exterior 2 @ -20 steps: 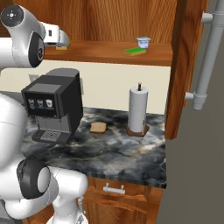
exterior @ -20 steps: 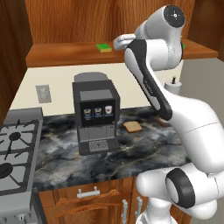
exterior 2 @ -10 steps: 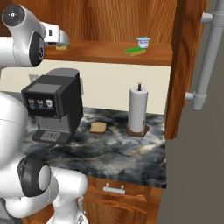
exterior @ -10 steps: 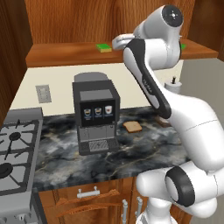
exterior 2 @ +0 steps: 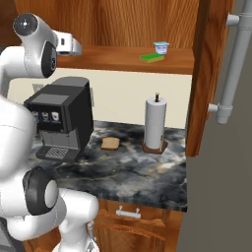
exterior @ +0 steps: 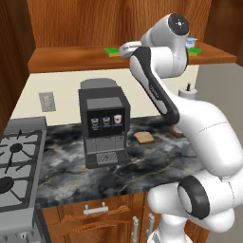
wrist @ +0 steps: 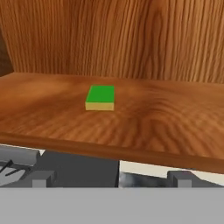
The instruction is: Pick the sponge and sponge from the cabinet and place them on the counter.
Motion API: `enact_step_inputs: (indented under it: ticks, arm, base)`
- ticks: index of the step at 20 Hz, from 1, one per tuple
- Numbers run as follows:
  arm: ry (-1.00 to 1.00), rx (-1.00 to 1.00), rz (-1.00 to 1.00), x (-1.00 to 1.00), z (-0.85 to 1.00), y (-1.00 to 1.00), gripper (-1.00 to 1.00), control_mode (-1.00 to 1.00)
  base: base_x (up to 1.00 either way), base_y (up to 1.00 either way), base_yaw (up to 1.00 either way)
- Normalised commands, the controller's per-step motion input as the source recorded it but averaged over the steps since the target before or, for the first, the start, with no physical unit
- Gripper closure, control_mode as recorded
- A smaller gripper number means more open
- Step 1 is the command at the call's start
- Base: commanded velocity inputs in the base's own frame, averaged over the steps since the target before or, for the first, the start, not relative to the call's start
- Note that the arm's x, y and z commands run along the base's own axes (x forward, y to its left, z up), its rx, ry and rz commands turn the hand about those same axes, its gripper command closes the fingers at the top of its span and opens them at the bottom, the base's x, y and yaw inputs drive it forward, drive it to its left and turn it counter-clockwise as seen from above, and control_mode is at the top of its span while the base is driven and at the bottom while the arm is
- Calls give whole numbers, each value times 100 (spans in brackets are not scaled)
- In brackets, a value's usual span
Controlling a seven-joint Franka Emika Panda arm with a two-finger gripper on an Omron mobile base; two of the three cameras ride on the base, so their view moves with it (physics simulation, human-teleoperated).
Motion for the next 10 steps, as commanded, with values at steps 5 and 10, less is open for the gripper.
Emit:
enact_step_inputs:
  ticks: [5, 10]
  arm:
    - [0, 0, 0, 48, 0, 4, -100, -100]
    - [2, 1, 0, 34, 0, 14, -100, -100]
  base:
    - [0, 0, 0]
    - [0, 0, 0]
